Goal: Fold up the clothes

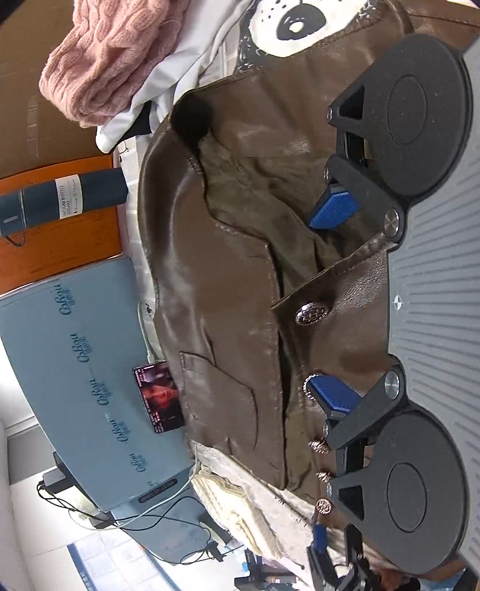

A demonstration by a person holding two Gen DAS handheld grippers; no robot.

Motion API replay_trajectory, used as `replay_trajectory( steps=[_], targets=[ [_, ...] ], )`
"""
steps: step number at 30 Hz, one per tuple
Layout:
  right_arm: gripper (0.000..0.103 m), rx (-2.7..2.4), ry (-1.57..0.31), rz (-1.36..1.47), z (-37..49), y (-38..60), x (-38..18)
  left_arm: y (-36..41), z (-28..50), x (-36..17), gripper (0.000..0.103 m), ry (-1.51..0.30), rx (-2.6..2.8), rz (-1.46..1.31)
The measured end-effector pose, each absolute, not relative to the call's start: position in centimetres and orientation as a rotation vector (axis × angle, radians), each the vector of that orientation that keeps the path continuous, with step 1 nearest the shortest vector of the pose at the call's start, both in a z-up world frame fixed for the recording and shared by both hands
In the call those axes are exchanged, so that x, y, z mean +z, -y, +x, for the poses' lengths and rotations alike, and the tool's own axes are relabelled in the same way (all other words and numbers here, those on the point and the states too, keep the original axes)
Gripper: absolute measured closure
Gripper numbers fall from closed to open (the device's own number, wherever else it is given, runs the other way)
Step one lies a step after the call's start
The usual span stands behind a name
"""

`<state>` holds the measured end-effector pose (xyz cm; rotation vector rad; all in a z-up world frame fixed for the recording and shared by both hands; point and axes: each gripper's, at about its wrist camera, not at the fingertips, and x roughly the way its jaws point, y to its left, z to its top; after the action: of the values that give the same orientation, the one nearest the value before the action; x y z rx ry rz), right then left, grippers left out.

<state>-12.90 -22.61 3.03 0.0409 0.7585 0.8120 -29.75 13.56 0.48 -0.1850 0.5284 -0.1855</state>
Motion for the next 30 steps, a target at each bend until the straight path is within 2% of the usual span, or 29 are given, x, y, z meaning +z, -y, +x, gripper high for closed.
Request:
replay_trajectory(
  steps=[2, 3, 4, 5, 6, 7, 8, 9, 10, 12, 16, 21, 26, 27, 29, 30],
  targets=[
    [0.025, 0.789, -0.742, 0.016, -13.2, 22.4, 3.0, -13.1, -30.0, 0.3, 0.042, -0.518, -0.172, -0.176],
    [0.032, 0.776, -0.732, 0.002, -13.5, 22.3, 2.9, -12.9, -30.0, 0.2, 0.064, -0.524, -0.158, -0.163],
    [0.04, 0.769, -0.718, -0.02, -13.8, 22.2, 2.8, -12.7, -29.9, 0.1, 0.073, -0.535, -0.14, -0.149],
    [0.044, 0.764, -0.702, -0.045, -14.2, 22.2, 2.6, -12.4, -29.8, 0.1, 0.078, -0.545, -0.123, -0.134],
    [0.053, 0.763, -0.688, -0.062, -14.5, 22.1, 2.4, -12.3, -29.7, 0.1, 0.089, -0.55, -0.106, -0.118],
    [0.062, 0.762, -0.674, -0.078, -14.7, 22.0, 2.3, -12.3, -29.8, 0.2, 0.095, -0.542, -0.096, -0.109],
    [0.065, 0.758, -0.667, -0.082, -14.9, 22.1, 2.3, -12.3, -29.9, 0.4, 0.097, -0.53, -0.089, -0.102],
    [0.076, 0.754, -0.665, -0.076, -15.1, 22.3, 2.3, -12.3, -30.0, 0.7, 0.1, -0.519, -0.082, -0.096],
    [0.084, 0.75, -0.663, -0.069, -15.2, 22.6, 2.3, -12.4, -30.1, 0.9, 0.1, -0.503, -0.08, -0.088],
    [0.092, 0.745, -0.66, -0.046, -15.4, 23.3, 2.3, -12.2, -29.9, 1.6, 0.1, -0.47, -0.085, -0.062],
    [0.098, 0.721, -0.616, -0.006, -16.0, 24.4, 2.8, -11.8, -28.5, 2.5, 0.1, -0.428, -0.105, -0.01],
    [0.098, 0.684, -0.548, 0.024, -15.8, 24.9, 3.9, -11.6, -26.1, 2.8, 0.1, -0.409, -0.088, 0.045],
    [0.097, 0.628, -0.575, -0.012, -14.4, 24.4, 3.1, -11.8, -23.5, 1.2, 0.099, -0.536, -0.073, 0.077],
    [0.096, 0.608, -0.59, -0.029, -14.2, 24.4, 2.8, -11.8, -23.4, 1.2, 0.094, -0.547, -0.067, 0.079],
    [0.075, 0.568, -0.607, -0.055, -14.0, 24.4, 2.3, -11.9, -23.7, 1.4, 0.091, -0.533, -0.058, 0.08],
    [0.061, 0.553, -0.603, -0.058, -14.0, 24.6, 2.2, -12.0, -23.9, 1.5, 0.088, -0.524, -0.056, 0.076]
  ],
)
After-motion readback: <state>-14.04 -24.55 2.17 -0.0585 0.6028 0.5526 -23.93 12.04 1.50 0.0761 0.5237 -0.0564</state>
